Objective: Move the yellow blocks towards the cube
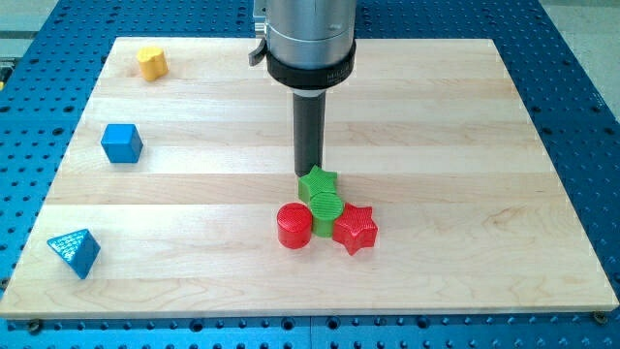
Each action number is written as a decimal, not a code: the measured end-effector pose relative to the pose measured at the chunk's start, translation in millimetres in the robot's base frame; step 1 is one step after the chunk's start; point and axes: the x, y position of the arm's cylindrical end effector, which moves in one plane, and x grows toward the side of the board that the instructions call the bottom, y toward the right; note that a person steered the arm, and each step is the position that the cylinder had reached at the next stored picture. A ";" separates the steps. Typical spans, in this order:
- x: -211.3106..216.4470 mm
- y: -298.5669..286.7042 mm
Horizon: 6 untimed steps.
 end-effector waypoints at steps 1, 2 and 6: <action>2.0 0.0; -0.6 -0.5; -72.4 96.9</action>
